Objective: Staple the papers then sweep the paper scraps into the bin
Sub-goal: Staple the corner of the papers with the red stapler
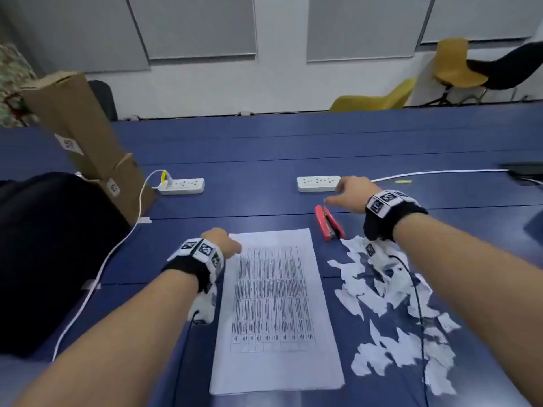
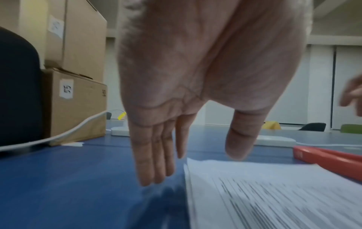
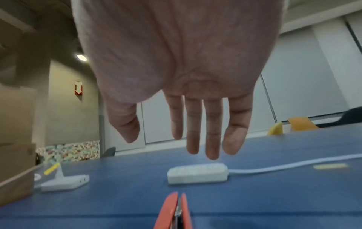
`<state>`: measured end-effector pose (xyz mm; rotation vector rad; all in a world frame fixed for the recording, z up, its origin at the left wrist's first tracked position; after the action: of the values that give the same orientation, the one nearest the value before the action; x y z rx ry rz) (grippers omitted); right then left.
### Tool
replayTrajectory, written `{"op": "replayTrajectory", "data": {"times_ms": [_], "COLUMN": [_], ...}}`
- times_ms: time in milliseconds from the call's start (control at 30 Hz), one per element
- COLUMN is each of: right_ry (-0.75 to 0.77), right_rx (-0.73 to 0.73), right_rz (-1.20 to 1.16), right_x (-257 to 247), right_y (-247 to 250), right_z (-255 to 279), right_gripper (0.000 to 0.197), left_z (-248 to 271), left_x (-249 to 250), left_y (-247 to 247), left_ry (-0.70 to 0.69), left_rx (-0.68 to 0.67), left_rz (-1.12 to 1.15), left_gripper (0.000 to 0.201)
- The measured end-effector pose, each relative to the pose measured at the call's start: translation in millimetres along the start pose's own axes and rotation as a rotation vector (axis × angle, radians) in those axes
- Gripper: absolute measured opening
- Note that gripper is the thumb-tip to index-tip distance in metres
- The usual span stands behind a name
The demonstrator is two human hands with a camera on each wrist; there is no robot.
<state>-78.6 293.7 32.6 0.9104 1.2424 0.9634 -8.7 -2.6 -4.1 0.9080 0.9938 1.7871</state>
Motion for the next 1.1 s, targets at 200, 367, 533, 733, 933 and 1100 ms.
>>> {"op": "replayTrajectory", "data": {"times_ms": [200,367,533,733,933,1100], "right_ry": [-0.136,-0.183,-0.171,-0.163,-0.186,-0.194], "right_rx": [-0.094,-0.143,-0.153,-0.126,-0.110,-0.133], "right_rz": [0.063,0.150,0.214,0.181,0.128,-0.043], "right_x": [-9,-12,-12,-13,-6,7], "right_y": [-55,-72,-86,-85,-90,-93], "right_z": [-5,-6,-11,-8,-11,-17], "right_gripper": [0.046,0.041,0.046,0.048,0.040,0.030], "left_z": [-4,-14,-22,-21,-25,-16], "left_x": [11,9,-3,0,-5,-9], "left_y": [-33,-39,-35,-34,-37,-35], "left_ry": [0.002,0.022,0.116,0.143,0.170,0.023], "left_rx": [0.076,0.032,-0.049,-0.047,0.016,0.161], "left_rz": [-0.001,0.024,0.120,0.161,0.375,0.530], "left_gripper": [0.021,0.038,0.080,0.089,0.084,0.044]}}
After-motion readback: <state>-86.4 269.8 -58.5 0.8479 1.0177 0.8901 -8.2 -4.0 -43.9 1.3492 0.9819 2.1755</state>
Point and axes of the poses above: each hand's wrist, its own z-axis away from the middle knuckle, its own y-axis out of the back of the hand, x = y × z, the point moved 1 cm from there along -z, towards the middle knuckle, and after that the axes turned 2 degrees about -z, right-handed, at the moved point
